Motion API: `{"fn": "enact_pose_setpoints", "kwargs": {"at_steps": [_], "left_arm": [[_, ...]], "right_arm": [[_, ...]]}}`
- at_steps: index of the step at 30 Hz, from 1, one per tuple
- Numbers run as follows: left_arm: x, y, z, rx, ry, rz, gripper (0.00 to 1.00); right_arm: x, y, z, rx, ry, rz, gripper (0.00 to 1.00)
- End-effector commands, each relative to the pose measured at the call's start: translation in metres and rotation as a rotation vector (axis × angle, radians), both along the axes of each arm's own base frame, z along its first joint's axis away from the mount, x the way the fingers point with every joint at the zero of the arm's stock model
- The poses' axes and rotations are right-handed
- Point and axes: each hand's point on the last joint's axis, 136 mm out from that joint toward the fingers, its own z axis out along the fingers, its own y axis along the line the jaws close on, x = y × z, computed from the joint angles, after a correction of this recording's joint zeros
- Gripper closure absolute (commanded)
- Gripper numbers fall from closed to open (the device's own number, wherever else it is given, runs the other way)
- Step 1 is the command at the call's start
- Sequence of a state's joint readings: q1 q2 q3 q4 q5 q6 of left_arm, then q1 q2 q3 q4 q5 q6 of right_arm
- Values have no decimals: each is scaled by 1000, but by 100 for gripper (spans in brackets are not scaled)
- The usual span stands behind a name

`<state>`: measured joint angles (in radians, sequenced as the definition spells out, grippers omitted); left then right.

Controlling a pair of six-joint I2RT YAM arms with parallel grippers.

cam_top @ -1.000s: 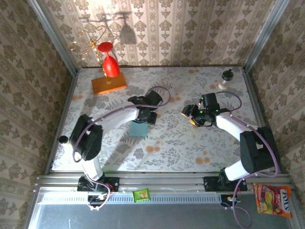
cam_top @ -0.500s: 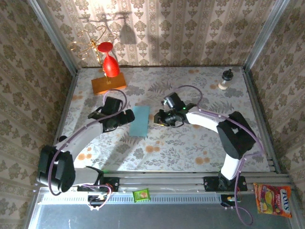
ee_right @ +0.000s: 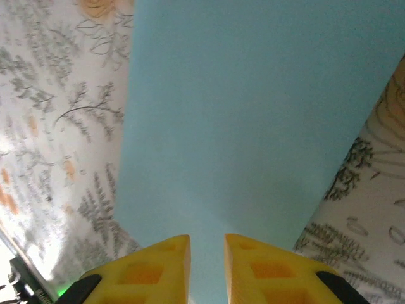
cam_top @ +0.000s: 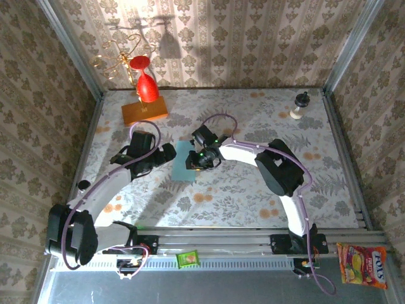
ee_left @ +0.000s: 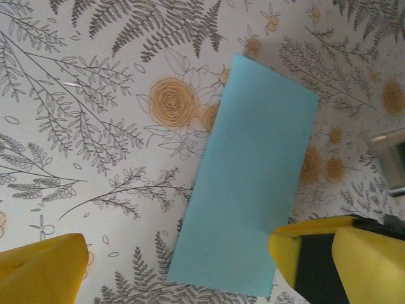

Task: Fold a paper plane with a square sheet of paper (pick it up from the middle)

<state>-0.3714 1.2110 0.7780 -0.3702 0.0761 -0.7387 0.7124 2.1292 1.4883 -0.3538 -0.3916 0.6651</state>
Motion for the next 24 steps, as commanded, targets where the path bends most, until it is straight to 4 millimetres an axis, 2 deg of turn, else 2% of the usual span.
{"fn": "enact_pose_setpoints", "kwargs": {"at_steps": [1, 4, 7, 16, 20, 23, 24], "left_arm": [[0, -4, -5, -33, 14, 1, 0], [1, -5, -6, -38, 18, -5, 0], [1, -7, -7, -46, 20, -11, 0], [-1, -26, -10, -105, 16, -82, 0], [-3, -42, -13, -134, 27, -122, 0], [-4, -60, -17, -162, 42, -157, 0], [-8, -73, -18, -172, 46, -188, 0]], "right_arm": [[-5, -15, -20, -113, 26, 27, 76], [-6, -26, -28, -152, 36, 35, 76], [-10, -46, -36, -186, 55, 24, 76], [-38, -103, -24, -135, 100, 45, 76], [-39, -106, 5, -22, 61, 38, 76], [-26, -103, 34, 67, 14, -48, 75], [-19, -105, 40, 81, -2, -95, 74]]}}
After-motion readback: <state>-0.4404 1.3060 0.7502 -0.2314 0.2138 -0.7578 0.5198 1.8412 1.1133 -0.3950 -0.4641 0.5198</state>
